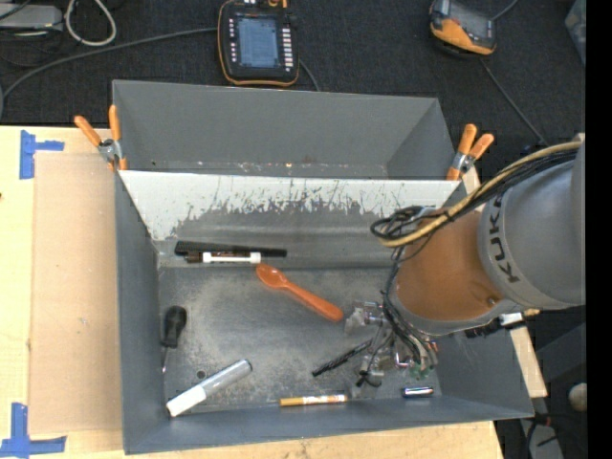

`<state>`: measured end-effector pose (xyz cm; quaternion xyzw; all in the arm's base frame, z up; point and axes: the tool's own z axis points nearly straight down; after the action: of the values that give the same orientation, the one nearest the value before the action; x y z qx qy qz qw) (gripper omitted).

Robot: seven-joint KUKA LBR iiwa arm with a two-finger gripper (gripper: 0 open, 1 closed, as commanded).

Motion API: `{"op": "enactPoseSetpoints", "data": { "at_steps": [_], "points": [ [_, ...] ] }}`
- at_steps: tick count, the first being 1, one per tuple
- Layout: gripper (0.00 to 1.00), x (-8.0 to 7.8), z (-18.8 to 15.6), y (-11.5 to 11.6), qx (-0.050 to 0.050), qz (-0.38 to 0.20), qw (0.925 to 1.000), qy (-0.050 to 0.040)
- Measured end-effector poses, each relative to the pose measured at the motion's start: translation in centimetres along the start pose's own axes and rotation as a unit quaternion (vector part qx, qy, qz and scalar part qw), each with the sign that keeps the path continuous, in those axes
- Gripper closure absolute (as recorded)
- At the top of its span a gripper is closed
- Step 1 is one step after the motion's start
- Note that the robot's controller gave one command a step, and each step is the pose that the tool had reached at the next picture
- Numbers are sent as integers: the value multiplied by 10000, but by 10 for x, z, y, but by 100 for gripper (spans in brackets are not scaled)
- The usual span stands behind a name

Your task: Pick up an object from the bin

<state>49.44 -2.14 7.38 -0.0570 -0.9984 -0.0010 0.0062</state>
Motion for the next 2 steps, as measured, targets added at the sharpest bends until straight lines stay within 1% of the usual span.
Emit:
{"op": "enactPoseSetpoints", "data": {
  "at_steps": [1, 2],
  "points": [
    [0, 3, -5, 5, -2, -969, 9953, -3],
    [100, 2, 5, 2, 3, 568, 9984, 22]
  ]
}}
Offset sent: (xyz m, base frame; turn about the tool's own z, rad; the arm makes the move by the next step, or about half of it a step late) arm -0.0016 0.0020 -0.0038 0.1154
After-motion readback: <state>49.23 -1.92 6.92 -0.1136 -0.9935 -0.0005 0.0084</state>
